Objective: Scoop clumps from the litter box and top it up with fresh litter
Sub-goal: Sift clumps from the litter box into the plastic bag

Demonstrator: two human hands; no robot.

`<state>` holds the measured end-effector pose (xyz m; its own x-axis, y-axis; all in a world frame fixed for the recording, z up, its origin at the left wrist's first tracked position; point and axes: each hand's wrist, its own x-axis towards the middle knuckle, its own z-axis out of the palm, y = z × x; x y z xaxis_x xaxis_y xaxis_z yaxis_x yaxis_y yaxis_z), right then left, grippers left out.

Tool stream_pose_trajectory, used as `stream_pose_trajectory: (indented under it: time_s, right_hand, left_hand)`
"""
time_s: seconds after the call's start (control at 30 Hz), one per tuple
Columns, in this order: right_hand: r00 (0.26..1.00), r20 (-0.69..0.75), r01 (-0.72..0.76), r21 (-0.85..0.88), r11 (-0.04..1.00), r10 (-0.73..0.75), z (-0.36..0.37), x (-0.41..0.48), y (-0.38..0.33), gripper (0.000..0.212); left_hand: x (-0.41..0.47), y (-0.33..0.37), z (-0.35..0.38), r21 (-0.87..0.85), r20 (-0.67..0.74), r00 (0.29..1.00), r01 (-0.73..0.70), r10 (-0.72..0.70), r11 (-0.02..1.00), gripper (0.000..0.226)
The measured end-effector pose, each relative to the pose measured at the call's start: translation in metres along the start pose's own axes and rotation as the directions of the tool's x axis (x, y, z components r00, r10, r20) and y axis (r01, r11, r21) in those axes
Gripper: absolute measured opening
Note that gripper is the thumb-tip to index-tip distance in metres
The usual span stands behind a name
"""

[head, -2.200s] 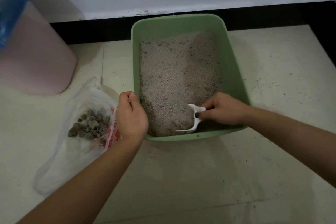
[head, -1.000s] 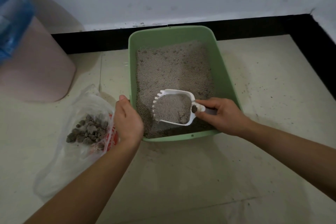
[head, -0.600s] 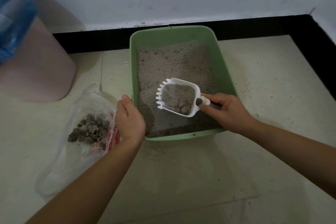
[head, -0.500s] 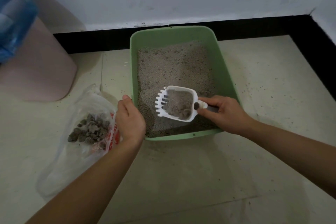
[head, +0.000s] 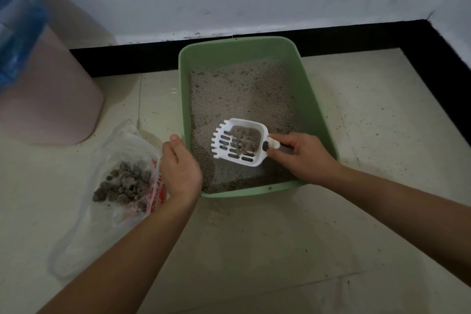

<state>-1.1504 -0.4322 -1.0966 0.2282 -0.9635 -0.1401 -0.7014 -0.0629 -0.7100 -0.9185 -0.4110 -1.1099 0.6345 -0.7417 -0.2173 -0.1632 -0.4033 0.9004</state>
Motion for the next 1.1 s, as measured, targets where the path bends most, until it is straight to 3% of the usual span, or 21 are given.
stream_pose_trajectory:
  time_s: [0.73, 0.93, 1.0, 1.1]
  right_hand:
    - [0.998, 0.031, 0.055, -0.073, 0.996, -0.053, 0.009, 0.001, -0.002, 0.031]
    - [0.997, 0.007, 0.074, -0.075, 0.994, -0.074, 0.009, 0.002, -0.013, 0.032]
    - [0.996, 0.017, 0.090, -0.084, 0.992, -0.089, 0.011, 0.004, -0.018, 0.034]
    - [0.988, 0.093, 0.136, -0.142, 0.981, -0.123, 0.019, 0.008, -0.028, 0.032]
  left_hand:
    - [0.001, 0.001, 0.001, 0.044, -0.012, 1.000, -0.019, 0.020, 0.999, 0.036]
    - [0.013, 0.001, -0.017, 0.011, 0.103, 0.994, 0.027, -0.028, 1.000, 0.051]
    - [0.024, 0.003, -0.037, 0.056, 0.094, 0.995, -0.028, 0.023, 0.998, 0.045]
    - [0.048, 0.005, -0.073, 0.256, -0.001, 0.978, -0.200, 0.208, 0.946, 0.024]
